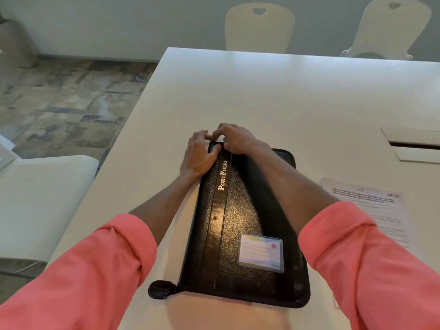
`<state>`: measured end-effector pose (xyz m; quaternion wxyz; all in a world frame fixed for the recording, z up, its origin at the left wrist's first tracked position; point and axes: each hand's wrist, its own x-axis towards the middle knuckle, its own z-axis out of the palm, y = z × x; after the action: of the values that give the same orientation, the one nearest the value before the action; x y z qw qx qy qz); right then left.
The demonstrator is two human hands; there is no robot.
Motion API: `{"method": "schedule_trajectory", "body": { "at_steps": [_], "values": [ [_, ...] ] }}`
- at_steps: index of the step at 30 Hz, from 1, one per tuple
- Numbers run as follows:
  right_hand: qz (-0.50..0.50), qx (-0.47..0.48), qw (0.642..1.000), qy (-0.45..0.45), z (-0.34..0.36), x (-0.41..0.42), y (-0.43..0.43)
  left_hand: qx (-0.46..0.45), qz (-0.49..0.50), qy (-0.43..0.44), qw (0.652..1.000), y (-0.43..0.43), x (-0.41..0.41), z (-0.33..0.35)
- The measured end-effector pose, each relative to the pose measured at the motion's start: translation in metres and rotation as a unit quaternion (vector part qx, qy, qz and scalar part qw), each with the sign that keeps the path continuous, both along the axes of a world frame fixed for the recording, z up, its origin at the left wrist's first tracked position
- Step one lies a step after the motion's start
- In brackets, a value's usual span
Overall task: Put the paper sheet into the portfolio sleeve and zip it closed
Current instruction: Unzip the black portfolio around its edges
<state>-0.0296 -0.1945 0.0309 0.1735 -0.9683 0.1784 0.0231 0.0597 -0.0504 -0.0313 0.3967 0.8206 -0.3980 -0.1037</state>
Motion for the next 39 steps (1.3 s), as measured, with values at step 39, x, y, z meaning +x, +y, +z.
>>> {"method": "schedule_trajectory", "body": {
  "at_steps": [39],
  "values": [
    [0.082, -0.187, 0.979, -0.016, -0.005, -0.076, -0.049, 0.003, 0.018, -0.043, 0.999, -0.002, 0.000, -0.008]
  ]
}}
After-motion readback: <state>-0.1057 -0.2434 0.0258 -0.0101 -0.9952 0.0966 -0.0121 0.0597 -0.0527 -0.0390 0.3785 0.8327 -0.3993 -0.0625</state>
